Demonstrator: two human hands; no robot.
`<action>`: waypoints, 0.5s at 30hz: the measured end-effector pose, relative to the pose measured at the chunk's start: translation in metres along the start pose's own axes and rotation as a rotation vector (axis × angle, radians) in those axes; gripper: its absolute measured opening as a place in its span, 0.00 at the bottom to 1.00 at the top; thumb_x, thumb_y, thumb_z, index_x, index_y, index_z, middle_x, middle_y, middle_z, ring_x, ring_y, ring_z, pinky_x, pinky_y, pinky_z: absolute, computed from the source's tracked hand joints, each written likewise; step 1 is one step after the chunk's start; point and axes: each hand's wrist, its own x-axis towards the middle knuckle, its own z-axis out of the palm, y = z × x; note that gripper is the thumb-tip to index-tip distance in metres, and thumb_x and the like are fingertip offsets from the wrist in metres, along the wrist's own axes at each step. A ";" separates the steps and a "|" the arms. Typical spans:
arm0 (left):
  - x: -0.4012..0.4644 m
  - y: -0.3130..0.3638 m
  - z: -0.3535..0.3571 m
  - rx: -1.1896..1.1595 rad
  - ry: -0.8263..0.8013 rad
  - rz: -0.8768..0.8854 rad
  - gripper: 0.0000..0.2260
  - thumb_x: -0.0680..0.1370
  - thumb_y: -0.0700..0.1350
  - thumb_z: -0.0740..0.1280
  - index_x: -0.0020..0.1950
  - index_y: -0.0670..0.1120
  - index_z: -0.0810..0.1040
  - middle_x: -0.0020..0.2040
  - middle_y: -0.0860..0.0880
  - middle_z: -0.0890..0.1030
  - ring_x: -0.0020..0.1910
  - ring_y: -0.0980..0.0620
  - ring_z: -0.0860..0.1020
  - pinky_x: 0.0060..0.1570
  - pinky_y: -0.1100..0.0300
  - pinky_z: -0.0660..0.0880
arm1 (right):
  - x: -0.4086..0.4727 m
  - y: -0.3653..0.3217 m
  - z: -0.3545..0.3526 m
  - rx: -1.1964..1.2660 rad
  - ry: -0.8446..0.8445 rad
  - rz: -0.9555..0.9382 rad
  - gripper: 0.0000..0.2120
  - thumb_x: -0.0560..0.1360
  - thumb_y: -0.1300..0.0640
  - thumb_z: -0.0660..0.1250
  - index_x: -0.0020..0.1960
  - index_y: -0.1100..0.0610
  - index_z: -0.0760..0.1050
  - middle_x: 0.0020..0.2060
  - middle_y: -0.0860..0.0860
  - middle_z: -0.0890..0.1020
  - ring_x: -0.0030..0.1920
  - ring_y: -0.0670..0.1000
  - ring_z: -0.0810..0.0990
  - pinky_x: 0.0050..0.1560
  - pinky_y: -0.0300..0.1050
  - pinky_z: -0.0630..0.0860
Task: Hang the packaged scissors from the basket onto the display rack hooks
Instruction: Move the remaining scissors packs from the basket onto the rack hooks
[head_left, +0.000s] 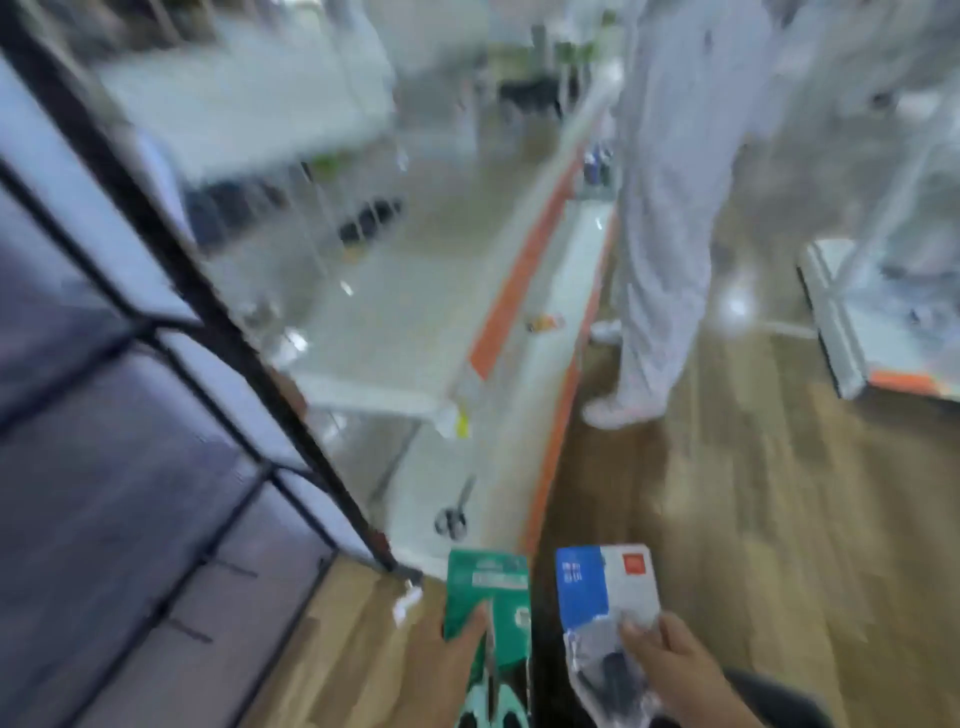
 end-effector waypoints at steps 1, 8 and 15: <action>-0.015 0.032 -0.019 -0.016 0.057 0.041 0.07 0.74 0.40 0.70 0.51 0.44 0.79 0.52 0.46 0.80 0.54 0.49 0.77 0.60 0.55 0.71 | -0.025 -0.040 0.010 0.044 -0.023 -0.032 0.03 0.73 0.71 0.66 0.44 0.72 0.73 0.36 0.60 0.79 0.33 0.48 0.77 0.34 0.31 0.72; -0.162 0.231 -0.164 -0.143 0.281 0.216 0.09 0.75 0.44 0.69 0.45 0.37 0.81 0.42 0.42 0.84 0.38 0.49 0.80 0.46 0.59 0.79 | -0.129 -0.216 0.071 0.101 -0.346 -0.309 0.04 0.77 0.60 0.65 0.46 0.61 0.76 0.20 0.49 0.74 0.26 0.50 0.79 0.36 0.34 0.78; -0.283 0.295 -0.269 -0.406 0.493 0.334 0.04 0.77 0.43 0.68 0.47 0.43 0.81 0.48 0.42 0.83 0.44 0.45 0.81 0.48 0.55 0.78 | -0.302 -0.354 0.122 0.000 -0.518 -0.534 0.08 0.78 0.56 0.63 0.52 0.60 0.75 0.39 0.54 0.79 0.37 0.52 0.76 0.36 0.42 0.71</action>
